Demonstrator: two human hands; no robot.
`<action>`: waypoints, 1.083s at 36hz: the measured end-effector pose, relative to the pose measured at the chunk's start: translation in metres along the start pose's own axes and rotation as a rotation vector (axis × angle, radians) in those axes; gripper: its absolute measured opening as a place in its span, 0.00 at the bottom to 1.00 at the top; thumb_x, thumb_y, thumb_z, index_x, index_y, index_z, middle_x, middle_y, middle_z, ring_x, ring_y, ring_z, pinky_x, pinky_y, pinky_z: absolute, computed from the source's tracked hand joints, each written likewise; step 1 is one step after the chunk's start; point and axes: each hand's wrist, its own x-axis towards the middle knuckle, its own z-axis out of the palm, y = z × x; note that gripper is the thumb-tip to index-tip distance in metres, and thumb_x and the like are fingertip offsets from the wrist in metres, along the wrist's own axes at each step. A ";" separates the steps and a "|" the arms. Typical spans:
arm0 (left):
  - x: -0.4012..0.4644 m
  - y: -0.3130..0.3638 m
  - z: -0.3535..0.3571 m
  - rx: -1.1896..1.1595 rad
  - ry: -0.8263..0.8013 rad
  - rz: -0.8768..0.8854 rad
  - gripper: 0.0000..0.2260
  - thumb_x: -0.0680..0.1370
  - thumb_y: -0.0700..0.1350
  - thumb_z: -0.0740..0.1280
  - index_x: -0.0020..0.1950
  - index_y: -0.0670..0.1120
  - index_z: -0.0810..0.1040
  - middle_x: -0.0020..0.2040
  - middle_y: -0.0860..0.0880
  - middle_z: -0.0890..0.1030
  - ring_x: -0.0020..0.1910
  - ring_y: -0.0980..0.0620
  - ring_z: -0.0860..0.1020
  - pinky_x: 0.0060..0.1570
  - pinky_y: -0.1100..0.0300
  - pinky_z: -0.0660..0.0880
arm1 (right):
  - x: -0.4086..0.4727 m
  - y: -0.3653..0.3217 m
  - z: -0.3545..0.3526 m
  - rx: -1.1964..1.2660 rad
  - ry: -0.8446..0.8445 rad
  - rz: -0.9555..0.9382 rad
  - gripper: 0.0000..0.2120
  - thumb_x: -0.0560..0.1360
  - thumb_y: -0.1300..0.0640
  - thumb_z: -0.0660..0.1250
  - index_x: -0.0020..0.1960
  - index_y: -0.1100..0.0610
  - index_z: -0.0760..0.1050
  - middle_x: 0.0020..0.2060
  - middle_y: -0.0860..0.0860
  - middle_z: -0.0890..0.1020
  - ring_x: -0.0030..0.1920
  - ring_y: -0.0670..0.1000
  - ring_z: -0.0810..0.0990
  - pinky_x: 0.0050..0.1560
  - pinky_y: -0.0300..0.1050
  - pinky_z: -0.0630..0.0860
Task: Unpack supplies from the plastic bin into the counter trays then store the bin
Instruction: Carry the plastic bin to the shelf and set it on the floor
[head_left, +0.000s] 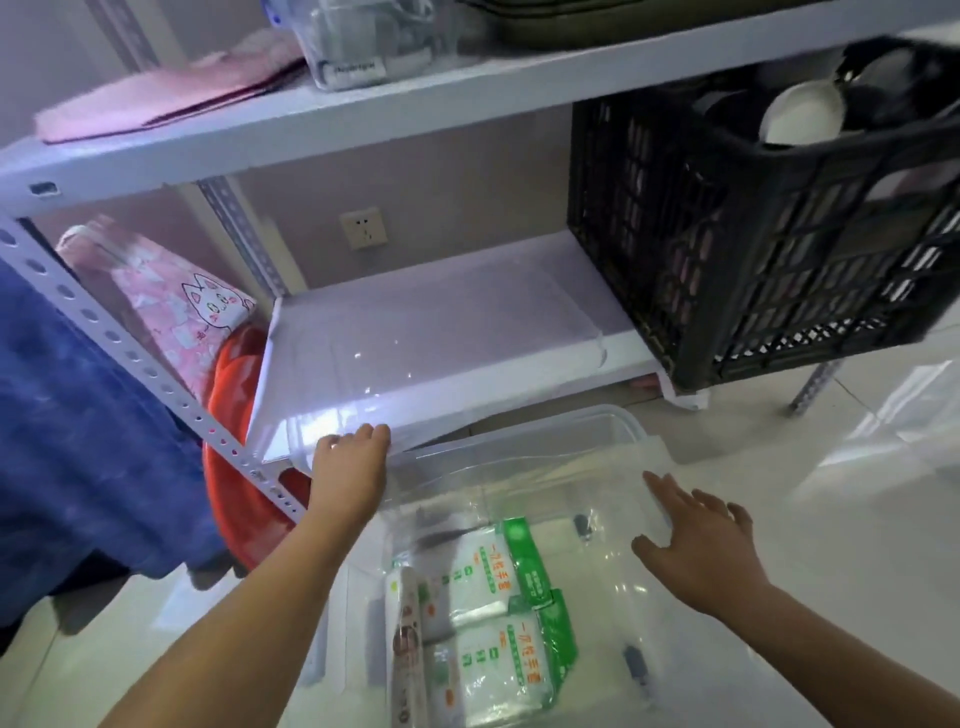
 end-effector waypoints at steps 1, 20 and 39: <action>-0.014 0.000 -0.008 0.035 0.030 0.077 0.15 0.61 0.30 0.74 0.43 0.42 0.79 0.36 0.43 0.80 0.32 0.41 0.79 0.44 0.49 0.76 | 0.001 -0.002 -0.003 0.017 -0.009 0.011 0.39 0.72 0.35 0.58 0.79 0.41 0.49 0.78 0.46 0.61 0.76 0.55 0.60 0.75 0.58 0.53; -0.071 -0.052 -0.346 -0.068 1.024 0.368 0.18 0.77 0.48 0.73 0.62 0.39 0.80 0.60 0.46 0.79 0.61 0.46 0.76 0.67 0.42 0.68 | -0.023 -0.042 -0.154 1.326 0.478 -0.437 0.25 0.75 0.52 0.72 0.69 0.55 0.69 0.55 0.46 0.84 0.54 0.47 0.84 0.49 0.38 0.81; -0.028 -0.011 -0.080 -0.202 -0.281 -0.270 0.31 0.81 0.64 0.55 0.81 0.59 0.49 0.83 0.49 0.48 0.81 0.42 0.47 0.75 0.37 0.52 | 0.008 -0.010 -0.062 0.339 0.225 -0.090 0.43 0.72 0.51 0.70 0.79 0.44 0.49 0.77 0.53 0.61 0.73 0.60 0.64 0.65 0.61 0.67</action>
